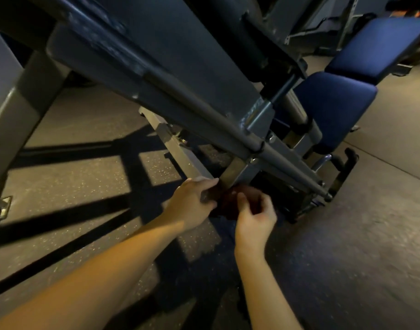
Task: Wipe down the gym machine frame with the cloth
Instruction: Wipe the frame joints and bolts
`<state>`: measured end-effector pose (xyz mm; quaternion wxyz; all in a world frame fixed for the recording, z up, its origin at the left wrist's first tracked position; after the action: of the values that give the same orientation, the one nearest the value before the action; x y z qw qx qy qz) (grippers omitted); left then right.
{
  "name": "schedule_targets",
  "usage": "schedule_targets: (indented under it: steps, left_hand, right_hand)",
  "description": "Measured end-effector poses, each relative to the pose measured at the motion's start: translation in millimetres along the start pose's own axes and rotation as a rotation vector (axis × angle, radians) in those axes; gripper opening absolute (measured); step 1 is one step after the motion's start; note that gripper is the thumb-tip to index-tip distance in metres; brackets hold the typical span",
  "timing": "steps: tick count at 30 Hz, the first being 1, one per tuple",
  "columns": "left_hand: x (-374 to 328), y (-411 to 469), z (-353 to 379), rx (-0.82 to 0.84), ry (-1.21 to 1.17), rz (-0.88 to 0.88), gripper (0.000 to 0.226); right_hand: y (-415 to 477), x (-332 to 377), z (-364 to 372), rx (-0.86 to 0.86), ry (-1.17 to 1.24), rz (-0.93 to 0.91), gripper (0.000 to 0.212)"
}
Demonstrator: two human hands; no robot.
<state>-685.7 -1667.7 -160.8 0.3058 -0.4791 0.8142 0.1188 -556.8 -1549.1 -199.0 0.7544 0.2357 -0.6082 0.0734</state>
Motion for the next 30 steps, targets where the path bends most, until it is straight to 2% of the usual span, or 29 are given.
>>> schedule_targets:
  steps: [2, 4, 6, 9, 11, 13, 16, 19, 22, 25, 27, 30]
  left_hand:
    - [4, -3, 0, -0.001, -0.035, 0.031, 0.058]
    - [8, -2, -2, 0.026, -0.086, 0.029, 0.056]
    - [10, 0, -4, 0.046, -0.092, 0.013, 0.057]
    - [12, 5, -5, 0.067, -0.069, 0.015, 0.059]
    - [14, 6, -5, 0.063, -0.071, 0.020, 0.058]
    - [15, 7, -4, 0.053, -0.091, 0.027, 0.058]
    - [21, 8, -2, 0.093, -0.160, 0.003, 0.058]
    - [25, 7, -6, 0.144, -0.294, -0.012, 0.058]
    - [34, 4, -14, 0.089, -0.297, 0.009, 0.055]
    - [50, 4, -10, 0.087, -0.284, 0.014, 0.056]
    - [61, 5, -8, 0.096, -0.306, 0.006, 0.055]
    - [78, 7, -10, 0.087, -0.296, 0.027, 0.055]
  right_hand:
    - [-27, -25, 9, 0.126, -0.014, 0.104, 0.024]
    - [-28, -32, 10, 0.178, -0.033, 0.153, 0.026]
    - [5, -20, 3, 0.075, -0.028, 0.094, 0.024]
    - [53, 6, -12, -0.208, 0.085, 0.012, 0.026]
    - [46, 5, -6, -0.249, 0.088, 0.010, 0.021]
    - [19, -12, 2, -0.201, 0.050, 0.056, 0.016]
    - [-18, -22, 7, 0.026, -0.038, 0.110, 0.016]
    - [-9, 21, 11, 0.161, -0.176, -0.091, 0.018]
    - [18, 75, 21, 0.133, -0.326, -0.421, 0.020]
    - [13, 80, 35, 0.102, -0.865, -0.821, 0.010]
    - [-6, 61, 47, 0.149, -1.022, -0.908, 0.014]
    - [-35, 44, 73, 0.270, -1.101, -0.986, 0.019]
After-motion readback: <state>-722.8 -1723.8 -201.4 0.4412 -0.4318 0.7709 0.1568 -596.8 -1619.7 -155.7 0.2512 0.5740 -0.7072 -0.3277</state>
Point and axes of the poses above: each hand's wrist, its own y-axis towards the middle knuckle, its own z-axis out of the palm, x = y × z, the point moved 7 cm from there along y, towards the middle knuckle, and after that the axes turned 15 degrees about -z, right-handed, at the moved point
